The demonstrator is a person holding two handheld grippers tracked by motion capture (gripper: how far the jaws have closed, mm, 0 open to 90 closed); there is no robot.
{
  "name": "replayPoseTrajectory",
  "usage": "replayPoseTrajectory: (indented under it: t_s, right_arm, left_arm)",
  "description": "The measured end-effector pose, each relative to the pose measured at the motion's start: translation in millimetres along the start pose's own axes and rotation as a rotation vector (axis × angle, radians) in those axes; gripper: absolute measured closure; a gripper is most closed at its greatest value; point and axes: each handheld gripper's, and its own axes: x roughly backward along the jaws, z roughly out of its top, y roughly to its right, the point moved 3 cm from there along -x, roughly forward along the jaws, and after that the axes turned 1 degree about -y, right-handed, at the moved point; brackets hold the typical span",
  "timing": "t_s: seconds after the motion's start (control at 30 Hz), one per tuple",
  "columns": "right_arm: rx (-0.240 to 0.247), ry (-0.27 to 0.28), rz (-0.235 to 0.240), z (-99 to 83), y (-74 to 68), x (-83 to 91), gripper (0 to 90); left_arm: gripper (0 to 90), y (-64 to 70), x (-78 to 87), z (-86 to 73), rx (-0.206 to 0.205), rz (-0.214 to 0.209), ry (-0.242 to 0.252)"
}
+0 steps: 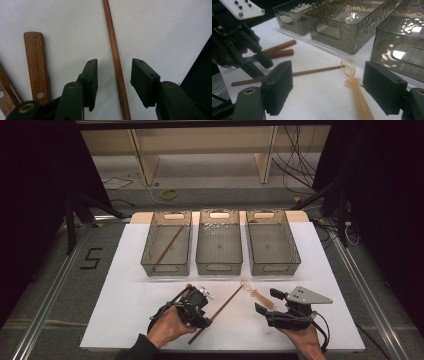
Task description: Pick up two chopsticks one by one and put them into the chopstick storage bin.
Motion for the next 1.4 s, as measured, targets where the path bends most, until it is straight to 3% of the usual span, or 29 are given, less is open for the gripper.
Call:
replayPoseTrajectory:
  t_s: [0.3, 0.7, 1.13, 1.4]
  right_arm:
    - [0.005, -0.006, 0.003, -0.3, -0.9, -0.9, 25.0]
    - [0.007, -0.011, 0.002, -0.5, -1.2, -1.2, 25.2]
    - [0.009, -0.010, 0.003, -0.3, -1.5, -1.0, 25.3]
    - [0.008, -0.010, 0.003, -0.2, -1.5, -1.0, 25.3]
  left_arm:
    - [65.0, 5.7, -8.2, -0.4, -0.033, 0.010, -0.022]
    - [77.7, 7.3, -11.0, -0.7, -0.063, 0.078, -0.026]
    - [82.8, -1.0, -9.5, -1.6, -0.027, 0.067, -0.016]
    - [83.1, -4.9, -8.3, -2.9, -0.039, 0.049, -0.011]
